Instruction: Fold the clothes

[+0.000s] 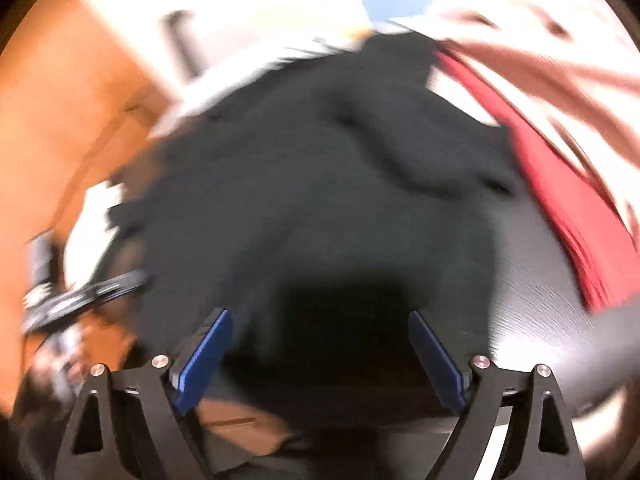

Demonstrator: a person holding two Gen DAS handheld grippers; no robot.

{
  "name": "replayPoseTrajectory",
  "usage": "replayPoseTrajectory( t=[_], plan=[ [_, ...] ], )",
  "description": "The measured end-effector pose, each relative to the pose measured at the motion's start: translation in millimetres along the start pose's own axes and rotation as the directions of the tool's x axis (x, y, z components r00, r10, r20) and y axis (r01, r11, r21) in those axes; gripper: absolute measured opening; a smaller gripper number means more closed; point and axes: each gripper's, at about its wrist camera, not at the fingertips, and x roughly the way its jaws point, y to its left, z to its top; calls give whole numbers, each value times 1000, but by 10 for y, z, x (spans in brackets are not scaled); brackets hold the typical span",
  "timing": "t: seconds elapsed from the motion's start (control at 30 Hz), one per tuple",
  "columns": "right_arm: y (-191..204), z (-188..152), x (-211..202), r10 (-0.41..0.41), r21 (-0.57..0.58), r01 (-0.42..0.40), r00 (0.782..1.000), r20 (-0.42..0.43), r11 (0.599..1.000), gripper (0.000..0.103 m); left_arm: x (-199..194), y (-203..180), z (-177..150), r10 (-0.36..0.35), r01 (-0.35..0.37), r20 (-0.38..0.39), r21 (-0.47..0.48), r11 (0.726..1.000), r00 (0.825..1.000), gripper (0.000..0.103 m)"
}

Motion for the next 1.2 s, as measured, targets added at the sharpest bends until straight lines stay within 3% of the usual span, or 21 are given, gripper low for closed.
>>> replayPoseTrajectory(
  t=[0.07,0.13,0.27,0.3,0.37,0.4,0.5,0.53,0.57,0.6,0.67,0.73,0.8,0.87,1.0,1.13,1.2],
  plan=[
    [-174,-5,12,-11,83,10,1000,13,997,95,8,-14,42,47,-47,10,23,999,999,41],
    [-185,-58,-2,-19,89,17,1000,13,996,96,-4,69,131,96,-97,19,24,995,995,28],
    [-17,-293,3,22,83,-18,999,-50,996,103,-29,236,308,195,-196,37,24,980,980,25],
    [26,-345,19,35,82,-29,996,-76,996,103,-35,277,352,220,-221,41,24,975,975,25],
    [109,-454,125,55,75,-44,987,-152,996,103,-48,361,441,268,-269,50,23,963,962,38],
    [128,-515,175,51,81,-36,982,-184,996,103,-54,402,485,292,-294,55,22,956,955,40],
    [79,-656,236,51,135,-20,973,-225,991,98,-73,527,618,363,-365,68,20,931,929,42],
    [74,-658,197,79,149,-48,974,-210,988,95,-79,569,662,386,-388,73,18,922,920,37],
    [124,-625,125,105,131,-81,977,-186,988,95,-157,585,681,381,-382,99,-2,924,919,36],
    [200,-581,48,112,92,-97,980,-165,991,95,-247,558,670,344,-345,131,-15,939,930,36],
    [341,-448,-137,59,-7,-60,994,-92,998,95,-403,473,632,249,-250,192,-19,968,949,38],
    [461,-301,-294,0,-96,-1,1000,-11,995,95,-489,368,592,202,-208,241,3,978,949,38],
    [567,-104,-341,-11,-145,21,998,67,989,95,-460,302,634,184,-193,248,12,981,951,38],
    [742,76,-194,-7,-154,22,996,94,988,95,-410,246,692,171,-181,247,18,983,954,38],
    [774,467,184,-64,-170,77,994,84,982,95,-84,128,686,118,-122,182,9,993,976,39],
    [619,563,594,-131,-92,129,991,-16,987,95,246,126,622,201,-209,152,39,977,968,38],
    [563,457,607,-131,-85,130,991,-13,988,95,283,131,649,224,-235,156,60,970,962,38]
  ],
)
